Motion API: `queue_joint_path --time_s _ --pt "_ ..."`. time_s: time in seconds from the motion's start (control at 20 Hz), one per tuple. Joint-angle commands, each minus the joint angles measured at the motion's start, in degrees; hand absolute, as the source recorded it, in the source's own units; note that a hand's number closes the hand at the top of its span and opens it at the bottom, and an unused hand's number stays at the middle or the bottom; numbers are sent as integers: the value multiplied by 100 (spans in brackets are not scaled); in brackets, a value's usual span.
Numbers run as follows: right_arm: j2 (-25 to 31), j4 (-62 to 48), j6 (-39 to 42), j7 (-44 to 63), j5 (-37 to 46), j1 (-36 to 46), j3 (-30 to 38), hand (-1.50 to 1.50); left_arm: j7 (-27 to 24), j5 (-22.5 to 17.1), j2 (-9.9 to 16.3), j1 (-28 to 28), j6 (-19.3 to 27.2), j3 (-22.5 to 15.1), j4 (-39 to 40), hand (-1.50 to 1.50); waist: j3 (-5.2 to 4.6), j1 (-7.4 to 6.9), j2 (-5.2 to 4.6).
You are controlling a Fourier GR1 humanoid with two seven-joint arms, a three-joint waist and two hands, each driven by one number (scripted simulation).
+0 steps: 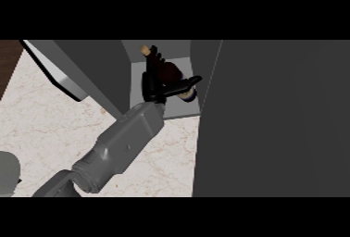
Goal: Pick up the wine, place it into the cabinet and close the cabinet
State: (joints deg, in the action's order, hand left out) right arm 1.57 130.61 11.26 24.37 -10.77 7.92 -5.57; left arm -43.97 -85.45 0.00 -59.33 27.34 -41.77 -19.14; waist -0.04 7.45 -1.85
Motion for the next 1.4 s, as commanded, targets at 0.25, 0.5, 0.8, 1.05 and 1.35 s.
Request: queue_joint_path --time_s 0.25,0.5,0.8,1.05,1.35 --pt "33 262 23 35 -61 -337 15 -150 -71 -24 0 -153 500 -470 -496 -150 5 -94 68" --pt "19 -80 -3 8 -54 56 77 -150 -683 -63 0 81 90 -467 -293 -150 0 -172 24" --pt "-113 290 -181 284 181 -197 -310 -150 -776 -299 0 82 202 -608 -660 -150 -3 -169 61" --pt "82 -156 173 -258 -112 -416 165 -150 -849 -415 0 384 221 -963 -1239 -150 6 -316 93" --pt "37 367 -263 519 148 -52 -51 -150 -959 -290 1 524 11 -1161 -1206 -150 1 -489 134"
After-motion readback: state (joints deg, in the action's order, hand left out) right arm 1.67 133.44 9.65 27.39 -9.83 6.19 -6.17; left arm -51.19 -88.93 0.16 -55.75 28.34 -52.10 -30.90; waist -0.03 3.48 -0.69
